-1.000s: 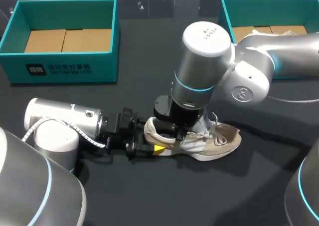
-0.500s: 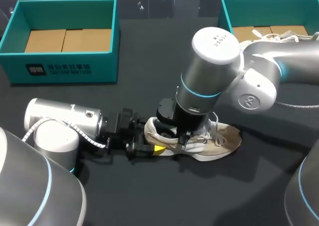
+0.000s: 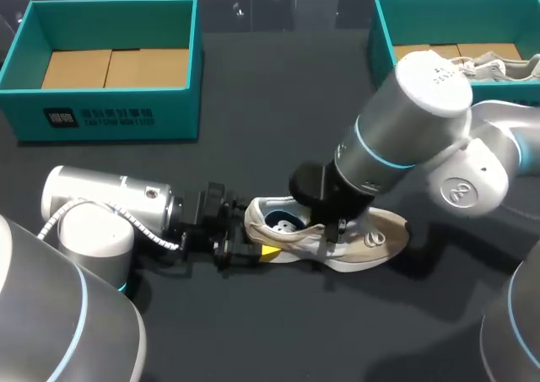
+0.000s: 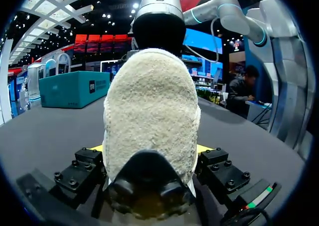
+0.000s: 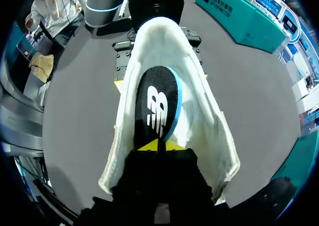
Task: Take the shoe out of the shoebox, open the shoe tongue, remove and reinsert the insole, then place the shoe into the shoebox
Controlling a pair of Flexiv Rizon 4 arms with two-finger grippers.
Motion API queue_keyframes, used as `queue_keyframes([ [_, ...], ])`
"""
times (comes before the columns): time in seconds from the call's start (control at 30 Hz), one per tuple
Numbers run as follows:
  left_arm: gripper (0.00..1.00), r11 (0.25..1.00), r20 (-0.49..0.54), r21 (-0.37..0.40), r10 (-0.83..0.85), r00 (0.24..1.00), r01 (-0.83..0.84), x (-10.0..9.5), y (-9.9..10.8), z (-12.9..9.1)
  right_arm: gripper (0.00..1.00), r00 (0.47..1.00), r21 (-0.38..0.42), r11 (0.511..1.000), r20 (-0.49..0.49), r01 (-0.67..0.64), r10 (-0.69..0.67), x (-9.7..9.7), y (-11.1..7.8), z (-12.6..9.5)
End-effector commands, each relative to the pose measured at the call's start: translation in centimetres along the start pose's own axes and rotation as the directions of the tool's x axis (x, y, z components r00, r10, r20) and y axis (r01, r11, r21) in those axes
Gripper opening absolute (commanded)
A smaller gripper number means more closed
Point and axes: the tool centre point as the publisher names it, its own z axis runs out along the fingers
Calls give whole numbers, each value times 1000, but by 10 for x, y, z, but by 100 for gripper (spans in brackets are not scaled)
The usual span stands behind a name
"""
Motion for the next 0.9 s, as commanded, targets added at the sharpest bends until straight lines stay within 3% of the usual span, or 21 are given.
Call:
queue_keyframes([
  [0.03, 0, 1000, -1, 1, -1, 1000, 1, -2, 2, -1, 0, 1000, -107, 994, 15, 15, -14, 4, -23, -14],
  [0.47, 0, 1000, -1, 1, -1, 1000, 1, -2, 2, -1, 0, 994, -236, 966, 32, 107, -102, -5, -10, -36],
  [0.9, 0, 1000, -1, 1, -1, 1000, 1, -2, 2, -1, 0, 965, -238, 935, 38, 262, -260, 0, 49, -53],
])
